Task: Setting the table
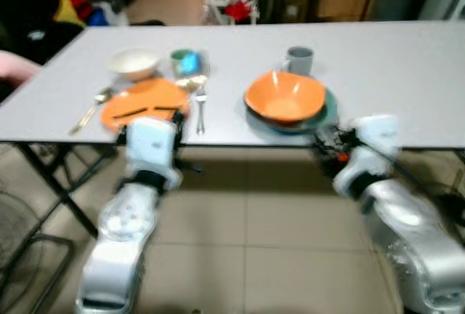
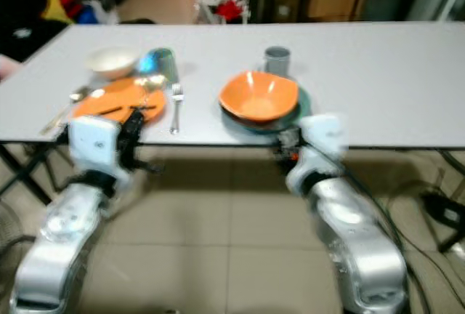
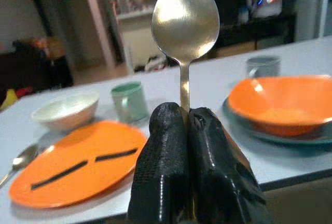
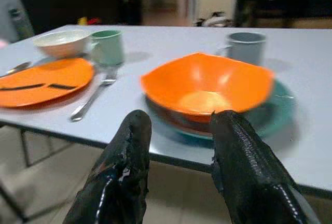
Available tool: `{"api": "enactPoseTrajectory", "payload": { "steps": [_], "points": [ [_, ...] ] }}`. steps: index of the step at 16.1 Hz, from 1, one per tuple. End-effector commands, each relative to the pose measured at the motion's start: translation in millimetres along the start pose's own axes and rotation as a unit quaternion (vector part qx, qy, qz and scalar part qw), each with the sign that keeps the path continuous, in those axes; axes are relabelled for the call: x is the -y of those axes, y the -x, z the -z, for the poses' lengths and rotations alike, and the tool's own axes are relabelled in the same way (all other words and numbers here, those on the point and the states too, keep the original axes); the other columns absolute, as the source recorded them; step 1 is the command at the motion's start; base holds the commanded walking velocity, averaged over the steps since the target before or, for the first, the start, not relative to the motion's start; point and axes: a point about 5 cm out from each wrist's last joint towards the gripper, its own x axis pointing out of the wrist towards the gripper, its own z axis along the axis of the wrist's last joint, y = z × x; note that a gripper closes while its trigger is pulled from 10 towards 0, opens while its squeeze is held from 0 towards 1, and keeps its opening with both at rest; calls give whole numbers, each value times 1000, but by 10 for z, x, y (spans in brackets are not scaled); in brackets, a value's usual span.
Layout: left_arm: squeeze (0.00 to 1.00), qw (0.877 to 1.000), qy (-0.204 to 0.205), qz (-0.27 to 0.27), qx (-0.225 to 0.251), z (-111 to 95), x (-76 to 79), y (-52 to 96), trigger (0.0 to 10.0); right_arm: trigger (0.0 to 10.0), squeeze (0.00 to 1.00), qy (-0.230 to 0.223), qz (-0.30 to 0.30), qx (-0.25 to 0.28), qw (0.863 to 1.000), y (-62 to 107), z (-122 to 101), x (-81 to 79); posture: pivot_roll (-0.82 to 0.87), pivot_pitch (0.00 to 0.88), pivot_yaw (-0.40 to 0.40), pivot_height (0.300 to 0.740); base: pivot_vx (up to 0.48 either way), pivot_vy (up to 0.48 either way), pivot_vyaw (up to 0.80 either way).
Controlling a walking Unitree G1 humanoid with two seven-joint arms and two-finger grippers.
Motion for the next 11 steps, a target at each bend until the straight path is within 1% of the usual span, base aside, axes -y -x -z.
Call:
{"api": "enactPoseTrajectory", "payload": {
  "steps": [1,6,10,11],
  "points": [
    [0,1000,6,13,11,-51,66,-23,10000,10000,0,1,13,0,1000,27,-22,56,-145,0,78,740,341,0,-725],
    [0,1000,14,21,4,-30,94,-57,10000,10000,0,2,20,-4,1000,72,-21,82,-151,0,87,740,341,0,-776],
    [0,1000,14,2,-2,-18,43,-96,10000,10000,0,13,-20,2,1000,68,-74,28,-147,0,90,740,338,0,0],
    [0,1000,12,-11,-5,-18,2,-94,10000,10000,0,29,-66,-6,997,72,-93,-36,-145,0,94,740,341,0,0]
  ]
}}
